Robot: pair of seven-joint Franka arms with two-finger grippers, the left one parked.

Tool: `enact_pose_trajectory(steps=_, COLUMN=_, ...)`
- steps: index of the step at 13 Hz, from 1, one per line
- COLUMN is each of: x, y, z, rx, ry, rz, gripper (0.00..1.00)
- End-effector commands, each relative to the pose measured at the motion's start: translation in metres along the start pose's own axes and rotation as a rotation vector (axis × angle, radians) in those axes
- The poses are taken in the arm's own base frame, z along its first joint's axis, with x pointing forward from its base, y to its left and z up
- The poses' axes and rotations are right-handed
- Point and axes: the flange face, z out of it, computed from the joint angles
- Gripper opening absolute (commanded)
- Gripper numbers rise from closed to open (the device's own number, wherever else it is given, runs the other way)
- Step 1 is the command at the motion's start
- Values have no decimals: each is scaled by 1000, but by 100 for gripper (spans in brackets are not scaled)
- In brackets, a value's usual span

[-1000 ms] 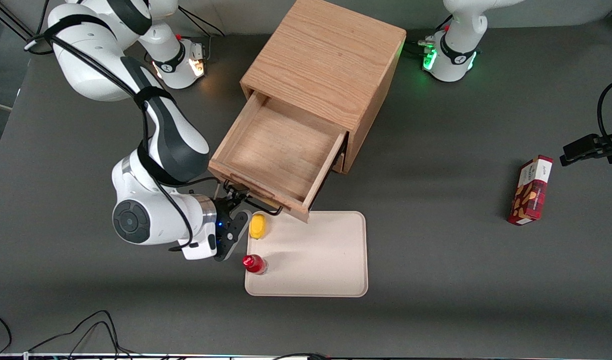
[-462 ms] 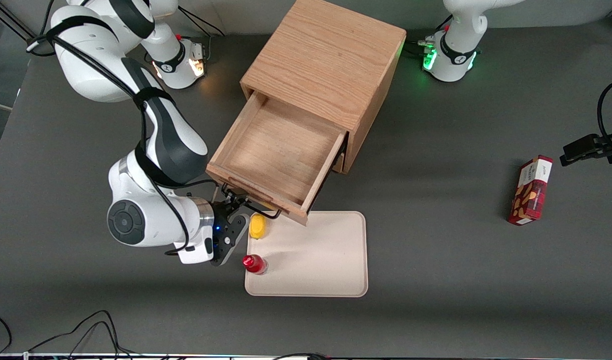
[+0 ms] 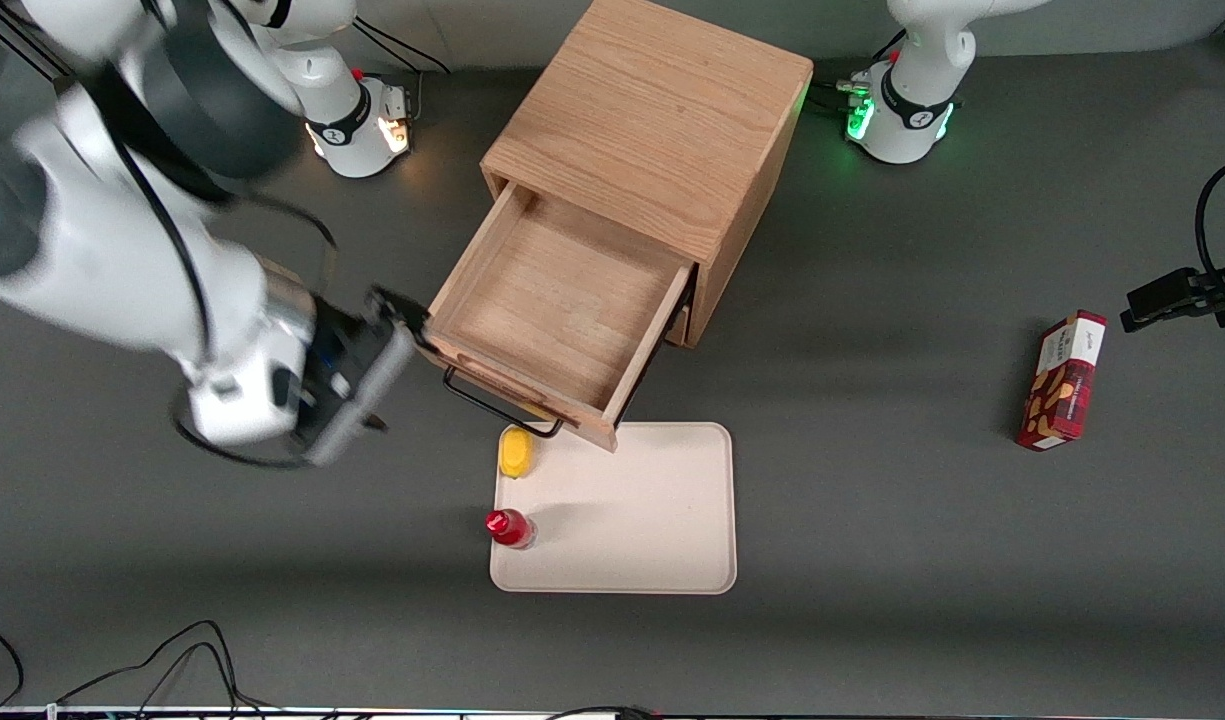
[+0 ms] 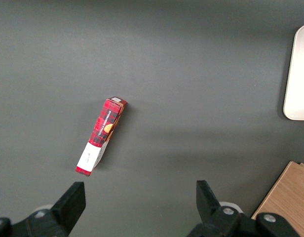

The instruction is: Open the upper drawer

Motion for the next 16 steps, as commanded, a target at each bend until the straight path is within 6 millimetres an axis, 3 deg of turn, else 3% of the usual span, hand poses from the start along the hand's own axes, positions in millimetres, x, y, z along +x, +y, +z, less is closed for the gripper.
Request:
enact_pose_trajectory(steps=1, x=-59, y=-36, z=-48, rx=-78, ry=-86, rz=166, gripper=100)
enact_pose_trajectory(steps=4, x=-146, y=-38, z=-69, rx=-59, ry=-322, rz=282, gripper=100)
enact_pose_trajectory(steps=6, x=-210, y=-36, z=-70, rx=-62, ry=-362, rz=384, gripper=100)
enact_pose_trajectory(steps=9, x=-282, y=-43, z=-39, rx=-114, ry=-261, rz=487, gripper=100)
enact_pose_trajectory(steps=11, x=-302, y=-13, z=-26, rx=-102, ry=-213, rz=588, gripper=100)
enact_pose_trajectory(steps=13, x=-300, y=4, z=-23, rx=-121, ry=-189, rz=734, gripper=100)
enact_pose_trajectory(steps=16, x=-282, y=18, z=-22, rx=-159, ry=-207, rz=750, gripper=100)
